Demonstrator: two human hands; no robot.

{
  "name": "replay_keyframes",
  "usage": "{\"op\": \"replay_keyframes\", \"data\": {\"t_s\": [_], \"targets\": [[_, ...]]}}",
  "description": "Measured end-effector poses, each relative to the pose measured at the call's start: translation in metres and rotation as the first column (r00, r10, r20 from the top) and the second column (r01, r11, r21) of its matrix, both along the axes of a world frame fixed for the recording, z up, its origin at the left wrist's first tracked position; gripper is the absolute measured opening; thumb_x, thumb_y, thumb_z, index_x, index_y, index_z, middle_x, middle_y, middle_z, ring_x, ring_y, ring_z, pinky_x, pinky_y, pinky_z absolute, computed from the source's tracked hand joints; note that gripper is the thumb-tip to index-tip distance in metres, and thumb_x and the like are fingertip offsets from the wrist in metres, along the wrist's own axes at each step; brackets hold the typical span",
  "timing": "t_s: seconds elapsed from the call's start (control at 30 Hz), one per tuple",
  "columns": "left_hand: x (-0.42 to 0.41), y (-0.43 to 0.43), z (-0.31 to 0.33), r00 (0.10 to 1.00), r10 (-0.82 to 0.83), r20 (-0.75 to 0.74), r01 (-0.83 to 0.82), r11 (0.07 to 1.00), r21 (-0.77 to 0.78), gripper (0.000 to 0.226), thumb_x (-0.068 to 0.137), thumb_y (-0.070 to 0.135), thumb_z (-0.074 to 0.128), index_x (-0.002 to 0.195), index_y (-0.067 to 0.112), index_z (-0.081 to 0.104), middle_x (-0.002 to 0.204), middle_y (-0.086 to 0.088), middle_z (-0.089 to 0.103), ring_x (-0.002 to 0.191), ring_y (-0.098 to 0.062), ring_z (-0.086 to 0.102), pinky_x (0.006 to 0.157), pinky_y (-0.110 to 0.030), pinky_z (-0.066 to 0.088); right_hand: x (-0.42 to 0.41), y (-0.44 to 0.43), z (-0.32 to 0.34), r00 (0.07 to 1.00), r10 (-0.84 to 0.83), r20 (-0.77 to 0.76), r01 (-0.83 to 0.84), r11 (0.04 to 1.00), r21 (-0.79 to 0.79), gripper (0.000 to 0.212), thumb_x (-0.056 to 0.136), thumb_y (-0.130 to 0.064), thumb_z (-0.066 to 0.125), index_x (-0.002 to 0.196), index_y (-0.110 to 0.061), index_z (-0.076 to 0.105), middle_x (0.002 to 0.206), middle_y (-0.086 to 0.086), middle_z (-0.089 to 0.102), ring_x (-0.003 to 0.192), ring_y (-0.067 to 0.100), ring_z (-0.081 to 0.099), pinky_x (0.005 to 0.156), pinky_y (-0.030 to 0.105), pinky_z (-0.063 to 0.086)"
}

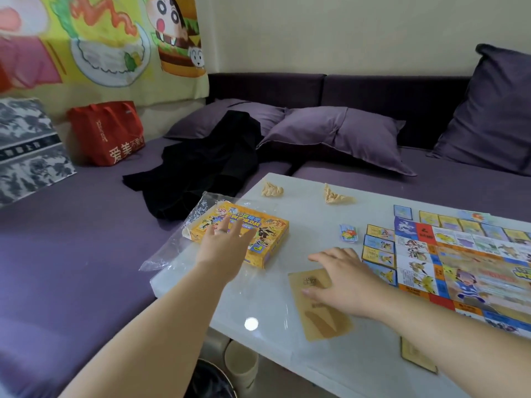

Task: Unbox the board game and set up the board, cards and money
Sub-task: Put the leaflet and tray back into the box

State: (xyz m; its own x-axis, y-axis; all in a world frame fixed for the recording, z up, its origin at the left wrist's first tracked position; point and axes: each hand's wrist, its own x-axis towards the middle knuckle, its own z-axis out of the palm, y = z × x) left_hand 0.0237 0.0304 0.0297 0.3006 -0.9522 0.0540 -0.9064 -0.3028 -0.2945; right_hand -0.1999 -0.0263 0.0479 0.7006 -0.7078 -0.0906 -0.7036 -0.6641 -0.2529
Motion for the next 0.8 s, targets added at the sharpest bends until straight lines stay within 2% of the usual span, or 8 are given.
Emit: {"op": "replay_keyframes", "data": {"t_s": [0.1, 0.27, 0.37, 0.43, 0.53, 0.63, 0.7, 0.8], "targets": [[0.006, -0.013, -0.003, 1.0, -0.026, 0.005, 0.025, 0.99, 0.138, 0.08, 0.091, 0.005, 0.051, 0.15, 0.031, 0.004, 0.158, -0.005, 0.002, 0.145, -0.035, 0.003, 0.114, -0.051, 0.02, 0.014, -0.011, 0.005, 0.999, 0.027, -0.021, -0.027, 1.0, -0.007, 0.07, 0.086, -0.055, 0.053, 0.145, -0.03, 0.027, 0.147, -0.005, 0.029, 0.138, 0.017, 0.017, 0.111, 0.037, 0.026], [0.015, -0.029, -0.015, 0.995, -0.077, -0.063, 0.083, 0.991, 0.103, 0.072, 0.087, 0.004, 0.051, 0.146, 0.032, 0.02, 0.143, 0.0, 0.034, 0.128, -0.027, 0.038, 0.1, -0.042, 0.039, 0.043, -0.029, 0.01, 0.992, 0.105, -0.069, -0.106, 0.994, 0.001, 0.067, 0.086, -0.053, 0.055, 0.144, -0.03, 0.031, 0.148, -0.003, 0.033, 0.138, 0.018, 0.02, 0.112, 0.034, 0.024], [0.024, -0.032, -0.01, 0.947, -0.061, -0.315, 0.081, 0.996, 0.049, 0.068, 0.082, 0.013, 0.051, 0.143, 0.036, 0.03, 0.142, 0.006, 0.035, 0.13, -0.021, 0.036, 0.102, -0.038, 0.038, 0.066, -0.039, 0.009, 0.987, 0.118, -0.106, -0.116, 0.993, 0.024, 0.068, 0.085, -0.054, 0.055, 0.143, -0.025, 0.034, 0.145, 0.002, 0.039, 0.137, 0.023, 0.023, 0.11, 0.036, 0.027], [0.033, -0.032, -0.001, 0.866, 0.007, -0.499, -0.022, 0.999, -0.024, 0.06, 0.083, 0.02, 0.051, 0.138, 0.039, 0.039, 0.144, 0.008, 0.035, 0.129, -0.018, 0.037, 0.102, -0.037, 0.038, 0.08, -0.044, 0.007, 0.986, 0.112, -0.127, -0.106, 0.993, 0.053, 0.063, 0.084, -0.055, 0.056, 0.137, -0.023, 0.041, 0.137, 0.006, 0.046, 0.134, 0.025, 0.027, 0.106, 0.037, 0.029], [0.054, -0.029, 0.003, 0.884, 0.198, -0.424, -0.238, 0.97, -0.042, 0.058, 0.088, 0.029, 0.047, 0.143, 0.037, 0.029, 0.149, 0.004, 0.031, 0.135, -0.023, 0.03, 0.11, -0.044, 0.027, 0.093, -0.047, 0.004, 0.987, 0.107, -0.12, -0.097, 0.991, 0.092, 0.054, 0.083, -0.054, 0.057, 0.129, -0.028, 0.046, 0.131, 0.008, 0.048, 0.131, 0.025, 0.029, 0.104, 0.038, 0.028], [0.073, -0.026, -0.002, 0.813, 0.374, -0.447, -0.398, 0.916, 0.043, 0.052, 0.093, 0.033, 0.038, 0.142, 0.029, 0.023, 0.141, -0.002, 0.038, 0.131, -0.029, 0.032, 0.107, -0.051, 0.022, 0.1, -0.05, -0.002, 0.986, 0.109, -0.122, -0.098, 0.991, 0.094, 0.057, 0.083, -0.056, 0.056, 0.132, -0.03, 0.044, 0.134, 0.006, 0.047, 0.132, 0.024, 0.028, 0.108, 0.041, 0.024], [0.082, -0.026, -0.004, 0.763, 0.392, -0.514, -0.44, 0.897, 0.031, 0.049, 0.094, 0.037, 0.037, 0.141, 0.029, 0.025, 0.137, -0.003, 0.043, 0.125, -0.028, 0.039, 0.105, -0.05, 0.025, 0.103, -0.053, -0.005, 0.987, 0.102, -0.123, -0.091, 0.991, 0.094, 0.061, 0.083, -0.057, 0.056, 0.135, -0.029, 0.04, 0.137, 0.005, 0.046, 0.135, 0.023, 0.026, 0.112, 0.044, 0.019], [0.09, -0.023, 0.0, 0.73, 0.34, -0.593, -0.487, 0.868, -0.103, 0.049, 0.093, 0.044, 0.045, 0.139, 0.031, 0.035, 0.133, -0.003, 0.048, 0.115, -0.025, 0.051, 0.106, -0.047, 0.031, 0.104, -0.053, -0.002, 0.99, 0.076, -0.119, -0.061, 0.99, 0.129, 0.068, 0.084, -0.059, 0.055, 0.141, -0.028, 0.035, 0.142, 0.007, 0.041, 0.136, 0.025, 0.025, 0.114, 0.044, 0.016]]}}
